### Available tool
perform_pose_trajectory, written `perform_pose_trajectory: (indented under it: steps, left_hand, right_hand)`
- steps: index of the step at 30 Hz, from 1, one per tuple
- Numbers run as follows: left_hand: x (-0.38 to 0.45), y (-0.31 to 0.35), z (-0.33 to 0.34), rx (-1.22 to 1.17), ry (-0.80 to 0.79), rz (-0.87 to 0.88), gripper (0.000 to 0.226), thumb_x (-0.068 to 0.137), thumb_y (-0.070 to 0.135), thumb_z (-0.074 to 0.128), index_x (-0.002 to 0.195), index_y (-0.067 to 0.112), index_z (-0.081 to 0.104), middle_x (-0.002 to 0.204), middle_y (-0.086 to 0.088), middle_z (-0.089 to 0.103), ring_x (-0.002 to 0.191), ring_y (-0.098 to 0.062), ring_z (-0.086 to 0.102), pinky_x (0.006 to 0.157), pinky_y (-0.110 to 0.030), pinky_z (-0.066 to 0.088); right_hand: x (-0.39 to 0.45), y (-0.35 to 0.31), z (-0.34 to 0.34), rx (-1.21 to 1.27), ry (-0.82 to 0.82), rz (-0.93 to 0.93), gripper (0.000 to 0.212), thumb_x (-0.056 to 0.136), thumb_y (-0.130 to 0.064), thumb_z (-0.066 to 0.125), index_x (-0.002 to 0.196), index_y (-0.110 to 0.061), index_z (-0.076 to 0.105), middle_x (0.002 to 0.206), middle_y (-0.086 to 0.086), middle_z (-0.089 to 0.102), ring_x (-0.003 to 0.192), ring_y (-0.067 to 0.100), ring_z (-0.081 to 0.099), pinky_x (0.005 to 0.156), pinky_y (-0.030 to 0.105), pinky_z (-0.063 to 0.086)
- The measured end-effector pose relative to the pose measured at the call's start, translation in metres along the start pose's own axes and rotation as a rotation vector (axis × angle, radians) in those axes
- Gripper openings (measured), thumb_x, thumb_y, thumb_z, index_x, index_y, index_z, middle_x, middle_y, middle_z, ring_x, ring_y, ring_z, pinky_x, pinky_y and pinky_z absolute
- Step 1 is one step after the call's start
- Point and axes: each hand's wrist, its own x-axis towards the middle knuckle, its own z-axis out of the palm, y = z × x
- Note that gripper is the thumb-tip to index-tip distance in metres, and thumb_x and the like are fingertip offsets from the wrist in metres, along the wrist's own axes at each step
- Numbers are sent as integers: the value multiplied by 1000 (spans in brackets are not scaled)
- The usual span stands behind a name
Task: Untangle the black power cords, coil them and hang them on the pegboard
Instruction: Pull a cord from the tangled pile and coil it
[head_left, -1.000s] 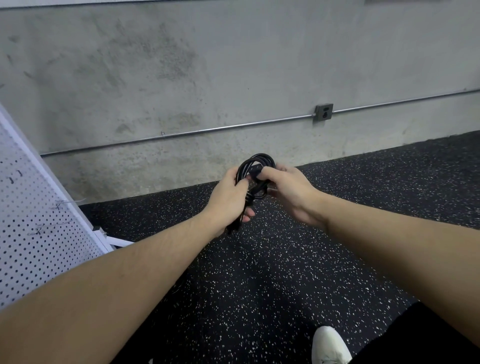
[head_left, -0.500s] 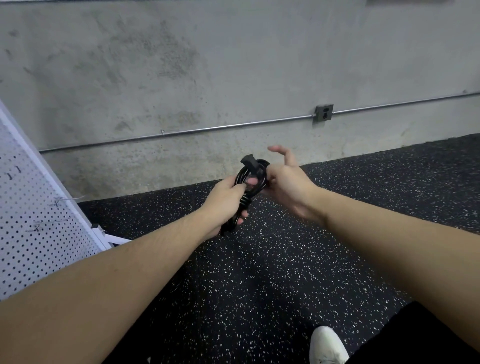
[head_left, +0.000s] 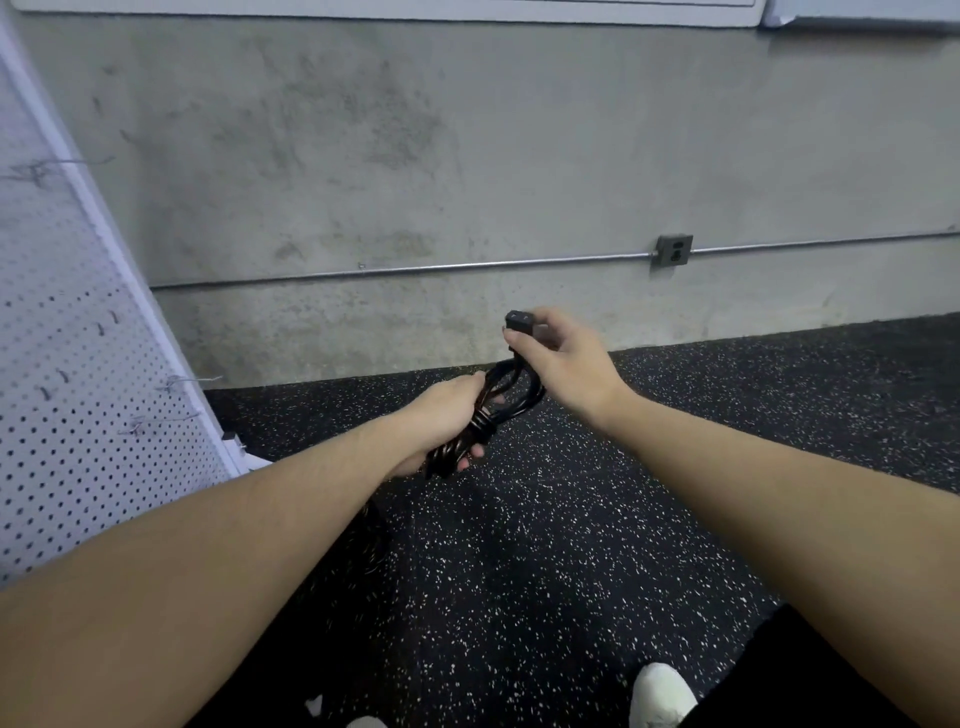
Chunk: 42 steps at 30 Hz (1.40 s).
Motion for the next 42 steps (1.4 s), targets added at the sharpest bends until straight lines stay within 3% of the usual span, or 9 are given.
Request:
perform_pose_trajectory:
  steps: [4, 8, 11, 13, 18, 24, 29, 35, 42]
  left_hand:
    - [-16, -11, -23, -30, -95, -41, 30, 107, 39, 47, 110, 22, 72, 98, -4, 75, 87, -20, 71, 77, -39, 55]
    - [-29, -18, -42, 18, -79, -19, 19, 102, 38, 61, 101, 26, 76, 86, 10, 75, 79, -10, 64, 95, -41, 57]
    - [-36, -27, -51, -41, 37, -45, 12, 99, 31, 67, 93, 23, 74, 80, 9, 74, 67, -6, 64, 81, -36, 62]
    - [-38, -38, -61, -102, 127, -77, 14, 99, 27, 68, 106, 16, 74, 95, 1, 79, 82, -12, 75, 75, -33, 61]
    - [-38, -66, -90, -142, 321, -170, 24, 95, 24, 74, 115, 12, 72, 103, -6, 78, 88, -20, 74, 63, -29, 61]
    - [-1, -113, -100, -13, 301, -250, 39, 83, 32, 85, 108, 11, 65, 96, -7, 67, 81, -17, 63, 64, -32, 63]
    - [61, -160, -84, 82, 164, -295, 36, 85, 27, 84, 104, 13, 57, 80, -4, 64, 64, -12, 60, 55, -28, 60]
    - [115, -222, -73, 134, -32, -404, 31, 92, 26, 78, 115, 9, 65, 85, -6, 68, 63, -15, 64, 57, -29, 62]
    - [115, -236, -131, 698, 194, -47, 6, 95, 28, 65, 100, 30, 66, 85, 14, 60, 77, -5, 57, 64, -25, 41]
  right_hand:
    - [-4, -15, 15, 73, -83, 81, 20, 97, -29, 68, 115, -20, 69, 103, 3, 74, 94, 20, 73, 81, 29, 61]
    - [-10, -26, 28, 110, -145, 125, 15, 99, -34, 64, 108, -24, 70, 91, -5, 69, 80, 4, 65, 61, 13, 51]
    - [-9, -23, 42, 43, -204, 214, 41, 91, -52, 68, 123, -27, 62, 110, -6, 64, 98, 16, 64, 79, 33, 59]
    - [-8, -17, 52, -6, -298, 320, 59, 84, -59, 73, 131, -28, 55, 121, -3, 58, 103, 20, 62, 83, 45, 62]
    - [1, 4, 78, -190, -632, 382, 50, 88, -37, 77, 131, -22, 56, 127, 4, 60, 100, 24, 69, 82, 50, 62]
    - [25, 32, 131, -128, -719, 495, 40, 96, -38, 68, 131, -22, 58, 134, 4, 58, 107, 31, 69, 85, 51, 61]
    - [40, 98, 173, -89, -644, 589, 19, 101, -26, 62, 118, -20, 57, 110, 8, 69, 88, 25, 70, 83, 47, 62]
    - [44, 211, 203, -151, -527, 745, 29, 99, -6, 55, 119, -27, 52, 108, 13, 67, 82, 23, 62, 70, 35, 61]
    - [50, 260, 226, -260, -740, 841, 30, 96, 0, 61, 111, -25, 55, 110, 10, 60, 88, 23, 65, 64, 35, 63]
